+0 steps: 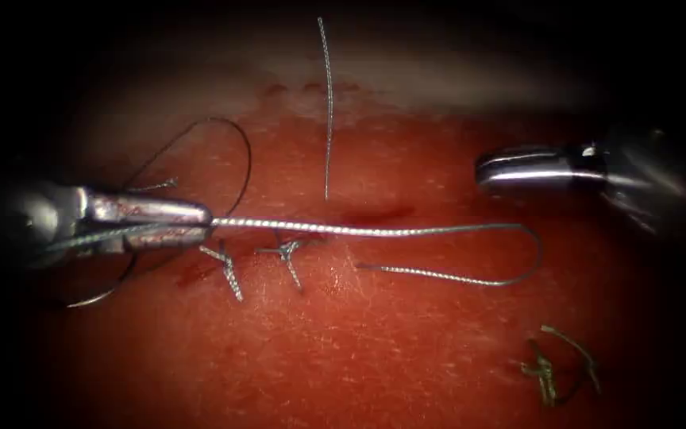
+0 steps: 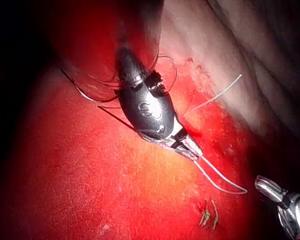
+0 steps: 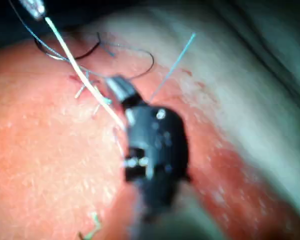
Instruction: Wound Closure
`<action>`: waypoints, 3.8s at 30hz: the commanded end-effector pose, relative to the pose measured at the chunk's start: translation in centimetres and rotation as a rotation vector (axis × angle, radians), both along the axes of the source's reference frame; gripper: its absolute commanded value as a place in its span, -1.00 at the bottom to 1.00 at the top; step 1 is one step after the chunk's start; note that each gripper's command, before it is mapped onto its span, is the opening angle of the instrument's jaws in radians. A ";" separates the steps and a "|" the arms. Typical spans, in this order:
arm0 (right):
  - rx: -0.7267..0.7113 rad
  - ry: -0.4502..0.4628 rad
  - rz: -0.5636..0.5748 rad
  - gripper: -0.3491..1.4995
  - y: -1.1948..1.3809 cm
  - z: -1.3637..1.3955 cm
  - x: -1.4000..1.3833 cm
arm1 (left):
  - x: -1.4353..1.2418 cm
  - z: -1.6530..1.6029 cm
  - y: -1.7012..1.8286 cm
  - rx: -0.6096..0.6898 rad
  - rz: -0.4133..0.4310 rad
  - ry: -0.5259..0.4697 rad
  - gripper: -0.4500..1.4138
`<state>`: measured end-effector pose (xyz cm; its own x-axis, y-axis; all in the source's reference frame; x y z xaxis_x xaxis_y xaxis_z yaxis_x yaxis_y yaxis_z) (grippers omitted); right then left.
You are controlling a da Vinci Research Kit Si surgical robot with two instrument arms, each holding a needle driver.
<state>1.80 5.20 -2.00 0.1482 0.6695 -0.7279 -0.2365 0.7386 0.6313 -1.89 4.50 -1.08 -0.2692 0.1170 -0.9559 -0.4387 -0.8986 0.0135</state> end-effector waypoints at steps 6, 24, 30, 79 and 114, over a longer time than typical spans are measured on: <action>-0.045 -0.049 -0.059 -1.00 -0.01 0.72 0.30 | -0.09 0.07 -0.03 0.007 -0.046 0.021 -0.89; -0.004 0.063 -0.134 -1.00 -0.44 0.69 0.96 | -0.32 1.00 0.00 0.049 -0.350 0.329 -0.89; -0.005 0.104 -0.111 -1.00 -0.46 0.59 0.95 | -0.29 1.26 -0.03 0.071 -0.354 0.367 -0.89; 0.021 -0.109 -0.034 0.15 -0.67 0.91 1.32 | -0.87 -0.38 0.25 0.145 -0.181 0.248 -0.89; 0.072 0.207 0.026 -0.14 -0.71 0.73 1.15 | -0.86 1.30 0.48 0.084 -0.024 0.200 -0.89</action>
<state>2.89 4.53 -1.32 -0.0211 0.7214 -0.6922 -0.1185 0.6856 0.7182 -2.70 4.99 0.16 -0.4486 0.2022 -0.8706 -0.4560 -0.8895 0.0284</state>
